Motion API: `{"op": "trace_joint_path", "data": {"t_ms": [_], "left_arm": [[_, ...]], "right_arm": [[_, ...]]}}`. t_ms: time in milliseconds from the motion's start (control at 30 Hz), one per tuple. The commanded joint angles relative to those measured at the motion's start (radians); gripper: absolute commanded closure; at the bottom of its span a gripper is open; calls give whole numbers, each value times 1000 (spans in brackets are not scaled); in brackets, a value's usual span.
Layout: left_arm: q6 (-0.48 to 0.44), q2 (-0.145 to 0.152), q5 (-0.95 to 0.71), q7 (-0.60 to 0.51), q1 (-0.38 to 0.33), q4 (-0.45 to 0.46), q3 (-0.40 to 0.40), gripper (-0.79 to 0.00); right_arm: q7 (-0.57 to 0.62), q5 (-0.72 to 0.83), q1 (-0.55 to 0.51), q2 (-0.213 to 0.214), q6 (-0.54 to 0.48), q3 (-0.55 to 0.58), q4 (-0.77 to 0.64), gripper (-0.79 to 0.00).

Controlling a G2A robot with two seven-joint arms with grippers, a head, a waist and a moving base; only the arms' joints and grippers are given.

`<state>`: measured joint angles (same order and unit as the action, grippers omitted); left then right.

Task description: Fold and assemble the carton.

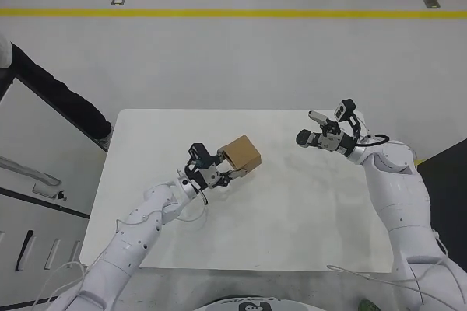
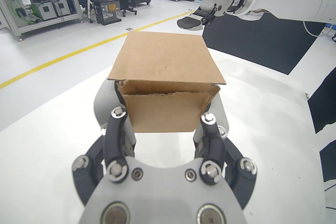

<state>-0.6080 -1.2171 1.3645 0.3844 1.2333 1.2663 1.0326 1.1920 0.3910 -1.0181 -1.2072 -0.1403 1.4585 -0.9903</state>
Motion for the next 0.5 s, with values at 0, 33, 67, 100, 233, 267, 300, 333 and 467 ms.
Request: {"op": "trace_joint_path", "data": {"t_ms": [0,33,67,100,233,267,300,333,467], "left_arm": [[-44,14,37,-31,-5,46,35,0],[-81,20,21,-61,-10,71,58,0],[-113,26,5,-92,-16,112,83,0],[-152,34,14,-139,-22,159,104,0],[-256,56,-63,-272,-19,315,188,0],[-266,59,-85,-313,-17,348,202,0],[-284,62,-121,-350,-12,379,206,0],[-285,63,-158,-387,-8,404,213,0],[-273,66,-237,-496,5,481,204,0]], "right_arm": [[0,0,0,0,0,0,0,-785],[0,0,0,0,0,0,0,-785],[0,0,0,0,0,0,0,-785],[0,0,0,0,0,0,0,-785],[0,0,0,0,0,0,0,-785],[0,0,0,0,0,0,0,-785],[0,0,0,0,0,0,0,-785],[0,0,0,0,0,0,0,-785],[0,0,0,0,0,0,0,-785]]}}
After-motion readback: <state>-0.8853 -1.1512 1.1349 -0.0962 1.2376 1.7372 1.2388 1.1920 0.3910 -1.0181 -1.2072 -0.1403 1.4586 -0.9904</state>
